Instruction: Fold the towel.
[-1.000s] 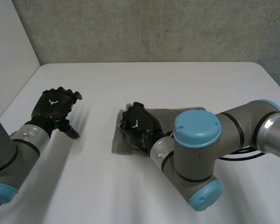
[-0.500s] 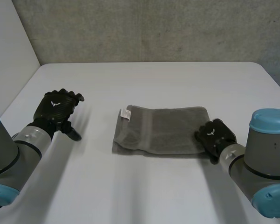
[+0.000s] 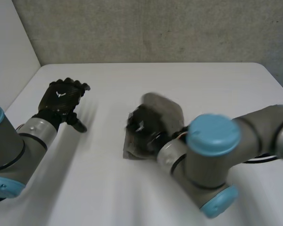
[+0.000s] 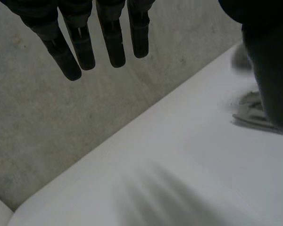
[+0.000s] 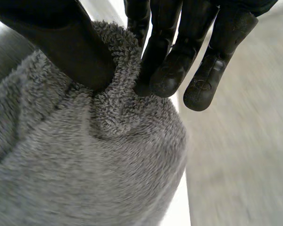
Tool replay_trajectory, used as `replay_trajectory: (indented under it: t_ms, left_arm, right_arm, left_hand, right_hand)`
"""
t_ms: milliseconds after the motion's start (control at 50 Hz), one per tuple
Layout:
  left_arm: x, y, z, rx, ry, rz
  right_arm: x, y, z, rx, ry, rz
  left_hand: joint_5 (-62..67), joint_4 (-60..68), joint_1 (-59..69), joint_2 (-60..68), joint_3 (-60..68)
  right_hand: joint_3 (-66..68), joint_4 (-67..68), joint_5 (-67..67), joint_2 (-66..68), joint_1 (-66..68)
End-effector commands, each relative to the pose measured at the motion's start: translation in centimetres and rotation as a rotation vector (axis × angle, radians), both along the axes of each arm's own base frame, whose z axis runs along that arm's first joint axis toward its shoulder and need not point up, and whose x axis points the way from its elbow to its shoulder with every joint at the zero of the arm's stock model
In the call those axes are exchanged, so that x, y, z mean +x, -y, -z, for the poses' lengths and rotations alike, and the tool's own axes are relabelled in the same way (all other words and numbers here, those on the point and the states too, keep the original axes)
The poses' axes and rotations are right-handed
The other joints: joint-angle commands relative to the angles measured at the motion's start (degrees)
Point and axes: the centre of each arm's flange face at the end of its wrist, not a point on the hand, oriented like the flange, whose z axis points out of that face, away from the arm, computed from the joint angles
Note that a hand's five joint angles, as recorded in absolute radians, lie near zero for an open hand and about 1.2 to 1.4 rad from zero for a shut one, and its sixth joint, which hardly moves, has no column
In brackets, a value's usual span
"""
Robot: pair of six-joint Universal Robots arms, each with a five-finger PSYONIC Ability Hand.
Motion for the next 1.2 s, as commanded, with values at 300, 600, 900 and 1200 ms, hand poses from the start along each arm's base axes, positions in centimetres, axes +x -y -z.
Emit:
replay_trajectory:
  t_ms: [300, 600, 900, 1200]
  left_arm:
    - [-6.1, -0.4, -2.8, -0.040, -0.155, 0.109]
    - [-11.7, -3.7, 2.8, 0.200, -0.165, 0.167]
    - [-12.5, -2.8, 2.6, 0.197, -0.178, 0.172]
    - [-13.2, -2.0, -1.9, 0.134, -0.217, 0.191]
  right_arm:
    - [-3.0, -0.4, -2.2, 0.191, 0.149, 0.061]
    - [-6.4, 5.5, -3.0, 0.598, 0.462, 0.338]
    - [-7.7, 7.9, -0.9, 0.736, 0.455, 0.457]
    - [-9.2, 10.1, -1.6, 0.746, 0.531, 0.514]
  left_hand:
    - [-0.18, -1.68, -1.61, -2.65, -1.27]
    - [0.33, -1.17, -1.10, -2.14, -0.76]
    - [0.50, -1.01, -0.93, -1.98, -0.59]
    - [0.33, -1.17, -1.10, -2.14, -0.76]
  right_hand:
    - [-66.67, -66.25, -66.14, -66.48, -61.46]
    - [-66.67, -66.25, -66.14, -66.48, -61.46]
    - [-66.67, -66.25, -66.14, -66.48, -61.46]
    - [-66.67, -66.25, -66.14, -66.48, -61.46]
